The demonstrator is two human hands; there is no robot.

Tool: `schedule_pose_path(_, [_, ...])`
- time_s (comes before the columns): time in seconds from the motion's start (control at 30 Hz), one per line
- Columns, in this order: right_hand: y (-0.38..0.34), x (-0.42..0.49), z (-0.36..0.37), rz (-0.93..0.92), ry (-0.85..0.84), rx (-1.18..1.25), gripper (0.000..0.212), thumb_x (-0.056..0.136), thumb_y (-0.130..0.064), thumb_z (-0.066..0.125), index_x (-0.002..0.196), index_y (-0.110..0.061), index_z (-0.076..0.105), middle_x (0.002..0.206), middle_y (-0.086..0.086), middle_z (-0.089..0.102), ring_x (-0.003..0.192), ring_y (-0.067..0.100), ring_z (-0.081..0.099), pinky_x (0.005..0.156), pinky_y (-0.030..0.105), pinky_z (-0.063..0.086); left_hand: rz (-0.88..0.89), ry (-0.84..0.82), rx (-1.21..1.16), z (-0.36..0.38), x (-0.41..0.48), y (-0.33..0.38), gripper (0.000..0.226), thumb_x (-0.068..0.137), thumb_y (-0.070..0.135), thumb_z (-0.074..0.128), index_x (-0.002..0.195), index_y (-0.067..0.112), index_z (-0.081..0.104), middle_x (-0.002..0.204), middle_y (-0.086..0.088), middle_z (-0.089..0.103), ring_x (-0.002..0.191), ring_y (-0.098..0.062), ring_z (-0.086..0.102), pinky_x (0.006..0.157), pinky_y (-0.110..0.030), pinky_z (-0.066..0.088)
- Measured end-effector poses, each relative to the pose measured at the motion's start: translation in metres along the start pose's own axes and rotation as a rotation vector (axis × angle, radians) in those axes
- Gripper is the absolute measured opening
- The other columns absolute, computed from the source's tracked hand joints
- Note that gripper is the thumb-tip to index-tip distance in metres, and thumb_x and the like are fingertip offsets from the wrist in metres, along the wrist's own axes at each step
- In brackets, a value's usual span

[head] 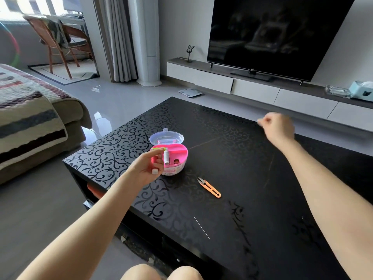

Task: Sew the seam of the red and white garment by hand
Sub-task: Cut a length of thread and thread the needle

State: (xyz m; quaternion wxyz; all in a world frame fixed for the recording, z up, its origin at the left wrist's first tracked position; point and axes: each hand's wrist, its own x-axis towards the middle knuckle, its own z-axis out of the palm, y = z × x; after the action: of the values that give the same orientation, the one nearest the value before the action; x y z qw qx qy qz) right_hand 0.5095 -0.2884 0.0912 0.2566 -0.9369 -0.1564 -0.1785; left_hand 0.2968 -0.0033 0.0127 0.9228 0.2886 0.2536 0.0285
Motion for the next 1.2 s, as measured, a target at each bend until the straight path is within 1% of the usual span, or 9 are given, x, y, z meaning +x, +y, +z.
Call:
schedule_pose_path(0.23, [-0.033, 0.075, -0.028, -0.242, 0.291, 0.148, 0.025, 0.092, -0.029, 0.060, 0.088, -0.006, 0.068, 0.077, 0.013, 0.063, 0.075, 0.028, 0.054, 0.066, 0.029, 0.030, 0.056, -0.073, 0.198, 0.026, 0.004, -0.004, 0.008, 0.091, 0.006, 0.057, 0.083, 0.009, 0.054, 0.060, 0.000, 0.044, 0.044, -0.004, 0.036, 0.034, -0.010, 0.026])
schedule_pose_path(0.43, [-0.024, 0.062, 0.000, -0.286, 0.284, 0.188, 0.026, 0.090, -0.030, 0.063, 0.086, -0.006, 0.071, 0.073, 0.012, 0.061, 0.077, 0.026, 0.045, 0.069, 0.033, 0.033, 0.090, -0.095, 0.193, 0.022, 0.017, -0.009, 0.014, 0.090, 0.005, 0.055, 0.078, 0.012, 0.051, 0.052, 0.004, 0.033, 0.037, -0.003, 0.026, 0.033, -0.010, 0.020])
schedule_pose_path(0.63, [0.023, 0.012, 0.036, -0.190, -0.086, 0.206, 0.015, 0.081, -0.041, 0.072, 0.072, -0.029, 0.071, 0.080, 0.000, 0.065, 0.085, 0.024, 0.055, 0.076, 0.039, 0.043, 0.053, -0.079, 0.205, 0.012, 0.012, -0.022, 0.024, 0.094, 0.001, 0.048, 0.075, 0.015, 0.046, 0.049, 0.005, 0.037, 0.037, -0.001, 0.031, 0.034, -0.009, 0.018])
schedule_pose_path(0.77, [0.062, -0.036, 0.046, 0.055, -0.452, 0.238, 0.044, 0.053, -0.076, 0.066, 0.070, -0.037, 0.072, 0.094, -0.006, 0.068, 0.077, 0.013, 0.057, 0.072, 0.031, 0.039, 0.009, -0.101, 0.253, 0.006, 0.006, -0.032, 0.021, 0.094, 0.004, 0.049, 0.077, 0.016, 0.046, 0.052, 0.006, 0.033, 0.038, -0.001, 0.030, 0.033, -0.011, 0.015])
schedule_pose_path(0.83, [0.086, -0.055, 0.054, 0.113, -0.586, 0.184, 0.066, 0.036, -0.091, 0.060, 0.074, -0.040, 0.074, 0.105, -0.011, 0.067, 0.101, 0.015, 0.059, 0.094, 0.040, 0.041, 0.002, -0.109, 0.280, 0.005, 0.004, -0.038, 0.022, 0.093, 0.004, 0.050, 0.076, 0.018, 0.044, 0.054, 0.006, 0.030, 0.038, -0.002, 0.028, 0.032, -0.012, 0.015])
schedule_pose_path(0.9, [0.095, -0.075, 0.052, 0.174, -0.663, 0.155, 0.062, 0.041, -0.092, 0.059, 0.079, -0.045, 0.074, 0.117, -0.017, 0.060, 0.121, 0.016, 0.050, 0.112, 0.047, 0.027, -0.011, -0.136, 0.293, 0.006, 0.001, -0.044, 0.028, 0.093, 0.005, 0.049, 0.072, 0.019, 0.039, 0.053, 0.007, 0.027, 0.037, -0.002, 0.027, 0.031, -0.012, 0.014])
schedule_pose_path(1.0, [0.091, -0.098, 0.044, 0.301, -0.555, -0.025, 0.035, 0.084, -0.066, 0.053, 0.083, -0.038, 0.073, 0.105, -0.011, 0.066, 0.116, 0.022, 0.052, 0.107, 0.039, 0.031, -0.023, -0.166, 0.322, 0.010, -0.006, -0.051, 0.031, 0.088, 0.005, 0.055, 0.067, 0.019, 0.037, 0.051, 0.007, 0.026, 0.036, -0.003, 0.026, 0.031, -0.013, 0.013])
schedule_pose_path(1.1, [0.076, -0.114, 0.049, 0.207, -0.177, -0.381, 0.034, 0.095, -0.037, 0.045, 0.090, -0.019, 0.074, 0.100, 0.007, 0.071, 0.099, 0.032, 0.060, 0.098, 0.042, 0.032, -0.029, -0.191, 0.359, 0.018, -0.013, -0.059, 0.028, 0.088, 0.004, 0.055, 0.067, 0.017, 0.043, 0.050, 0.007, 0.027, 0.037, -0.003, 0.027, 0.030, -0.013, 0.015])
schedule_pose_path(1.2, [0.032, -0.135, 0.051, -0.032, -0.001, 0.066, 0.030, 0.086, -0.017, 0.048, 0.099, -0.006, 0.073, 0.103, 0.009, 0.071, 0.097, 0.032, 0.065, 0.089, 0.035, 0.042, -0.027, -0.211, 0.448, 0.028, -0.018, -0.069, 0.018, 0.091, 0.003, 0.053, 0.077, 0.013, 0.051, 0.051, 0.006, 0.030, 0.039, -0.004, 0.028, 0.031, -0.013, 0.015])
